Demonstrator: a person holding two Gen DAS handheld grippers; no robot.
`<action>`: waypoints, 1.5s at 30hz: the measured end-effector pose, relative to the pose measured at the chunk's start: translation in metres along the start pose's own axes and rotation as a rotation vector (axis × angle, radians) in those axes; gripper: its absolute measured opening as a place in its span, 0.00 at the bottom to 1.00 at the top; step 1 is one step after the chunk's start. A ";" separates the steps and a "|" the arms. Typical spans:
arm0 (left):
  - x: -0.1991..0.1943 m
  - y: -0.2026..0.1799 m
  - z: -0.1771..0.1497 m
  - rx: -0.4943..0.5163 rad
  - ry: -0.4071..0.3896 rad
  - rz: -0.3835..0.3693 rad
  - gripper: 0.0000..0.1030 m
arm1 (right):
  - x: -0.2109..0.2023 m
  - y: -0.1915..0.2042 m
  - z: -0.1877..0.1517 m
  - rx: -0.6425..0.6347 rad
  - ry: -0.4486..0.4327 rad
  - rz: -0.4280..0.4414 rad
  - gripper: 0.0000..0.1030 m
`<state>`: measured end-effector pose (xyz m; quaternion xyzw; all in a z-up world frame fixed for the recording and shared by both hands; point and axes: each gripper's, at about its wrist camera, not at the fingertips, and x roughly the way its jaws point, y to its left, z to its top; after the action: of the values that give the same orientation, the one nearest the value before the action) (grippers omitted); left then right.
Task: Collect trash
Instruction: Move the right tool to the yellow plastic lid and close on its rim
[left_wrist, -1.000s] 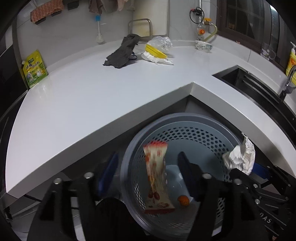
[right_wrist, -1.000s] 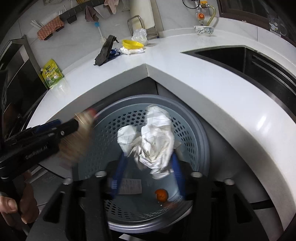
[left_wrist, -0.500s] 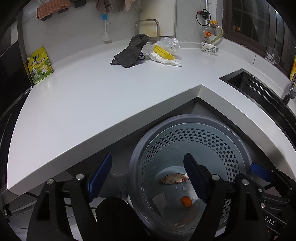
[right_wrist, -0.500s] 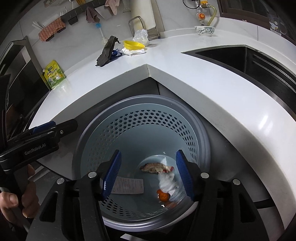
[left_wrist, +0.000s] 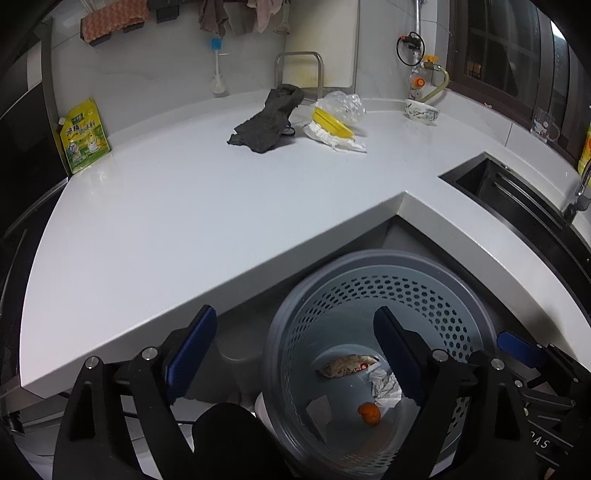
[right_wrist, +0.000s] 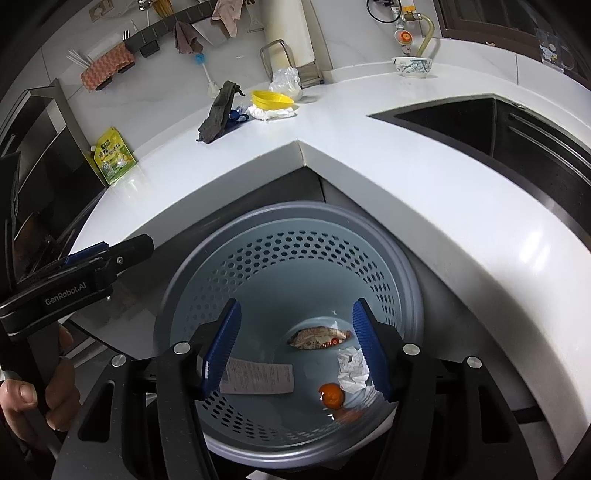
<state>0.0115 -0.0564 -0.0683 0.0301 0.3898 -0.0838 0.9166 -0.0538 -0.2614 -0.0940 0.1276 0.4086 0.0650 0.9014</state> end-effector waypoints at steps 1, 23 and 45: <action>0.000 0.001 0.003 -0.002 -0.005 0.003 0.84 | 0.000 0.000 0.003 0.003 -0.005 0.003 0.59; 0.063 0.049 0.165 -0.031 -0.126 0.052 0.89 | 0.068 0.010 0.190 -0.067 -0.073 0.091 0.64; 0.146 0.069 0.213 0.027 0.020 -0.028 0.89 | 0.210 0.015 0.296 -0.077 0.139 0.153 0.69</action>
<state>0.2743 -0.0332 -0.0259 0.0380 0.3980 -0.1016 0.9110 0.3069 -0.2528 -0.0530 0.1191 0.4566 0.1581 0.8674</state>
